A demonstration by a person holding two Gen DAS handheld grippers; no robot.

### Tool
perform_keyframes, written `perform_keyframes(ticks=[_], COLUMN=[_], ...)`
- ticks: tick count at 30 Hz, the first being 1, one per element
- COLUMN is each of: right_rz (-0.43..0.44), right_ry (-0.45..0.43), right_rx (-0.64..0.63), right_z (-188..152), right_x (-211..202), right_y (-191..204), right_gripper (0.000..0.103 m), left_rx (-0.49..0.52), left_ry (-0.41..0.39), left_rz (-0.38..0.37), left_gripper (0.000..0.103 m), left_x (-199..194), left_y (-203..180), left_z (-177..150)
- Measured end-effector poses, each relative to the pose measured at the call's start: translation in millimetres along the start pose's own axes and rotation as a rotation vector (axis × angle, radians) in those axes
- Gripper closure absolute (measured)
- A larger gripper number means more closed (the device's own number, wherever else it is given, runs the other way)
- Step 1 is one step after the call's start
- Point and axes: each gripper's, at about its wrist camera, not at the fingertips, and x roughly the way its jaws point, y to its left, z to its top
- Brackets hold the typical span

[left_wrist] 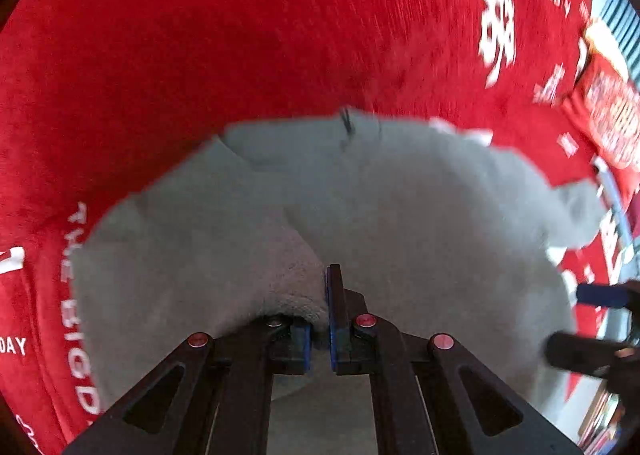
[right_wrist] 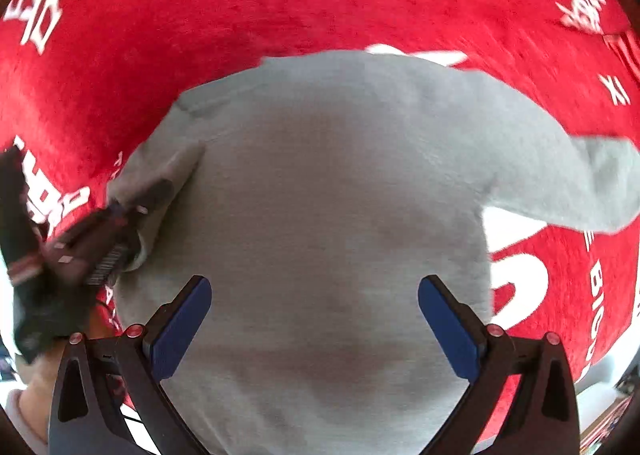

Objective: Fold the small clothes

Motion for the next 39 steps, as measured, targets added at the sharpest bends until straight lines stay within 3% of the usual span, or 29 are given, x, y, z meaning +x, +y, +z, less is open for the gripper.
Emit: perform_keyframes(ticks=[4,5,6,7,10,14,18,21,23,26,27,28,29,33,39], right_rz=[0.002,0.005,0.005,0.002,-0.015,-0.018,-0.024,-0.056,-0.096,-0.178,-0.166,-0.095,-0.039,0.087,0.193], right_ry=[0.032,0.037,0.041,0.042,0.031,0.002,-0.051,-0.085,-0.101,-0.127,-0.094,-0.047,-0.031,-0.115,-0.181], right_rx=[0.017,0.013,0.003,-0.017,-0.134,-0.389,-0.693,-0.917,-1.030,-1.126,-1.124,-1.091,-1.037,-0.747,-0.068], right_z=[-3.3,-3.6,-2.5,-1.4,2.4,5.9,-7.0,-26.0,-37.5,-47.7,-45.7,-41.7,-35.6,1.3,49.4], right_x=[11.0,13.0,14.4,15.9,15.7,13.4,21.9,45.4,62.0,84.5,92.1,94.0,91.4,53.1,12.0], right_y=[-21.7,-23.1,-20.1,-16.2,11.2,75.0,151.6,199.6,218.7,237.3,241.0,240.7,240.9,208.6,65.0], right_gripper=[0.000,0.000,0.000,0.000,0.000,0.000,0.000,0.000,0.003,0.026,0.057,0.098,0.098,0.098,0.098], left_rx=[-0.009,-0.014,-0.023,-0.030,-0.024,-0.122,-0.295,-0.378,-0.381,-0.356,-0.350,-0.348,-0.349,-0.354,-0.345], left_ry=[0.055,0.054,0.052,0.037,-0.046,-0.098,0.011,0.067,0.083,0.128,0.132,0.126,0.116,0.123,0.149], left_rz=[0.034,0.031,0.028,0.042,0.089,0.217,0.366,0.410,0.418,0.423,0.425,0.427,0.433,0.431,0.425], left_gripper=[0.091,0.063,0.016,0.002,0.000,0.000,0.000,0.000,0.000,0.000,0.000,0.000,0.000,0.000,0.000], left_x=[17.6,15.1,7.8,-1.0,-43.1,-87.9,-83.1,-69.6,-63.8,-43.9,-34.0,-31.5,-32.7,-28.7,-24.1], left_y=[-2.3,-1.3,1.4,4.9,18.3,72.0,153.0,191.6,197.9,191.8,181.3,180.8,180.5,177.4,185.8], left_z=[-9.5,-10.4,-11.8,-12.4,-18.7,-29.5,-51.5,-68.8,-74.4,-80.3,-75.2,-78.0,-80.3,-78.9,-71.1])
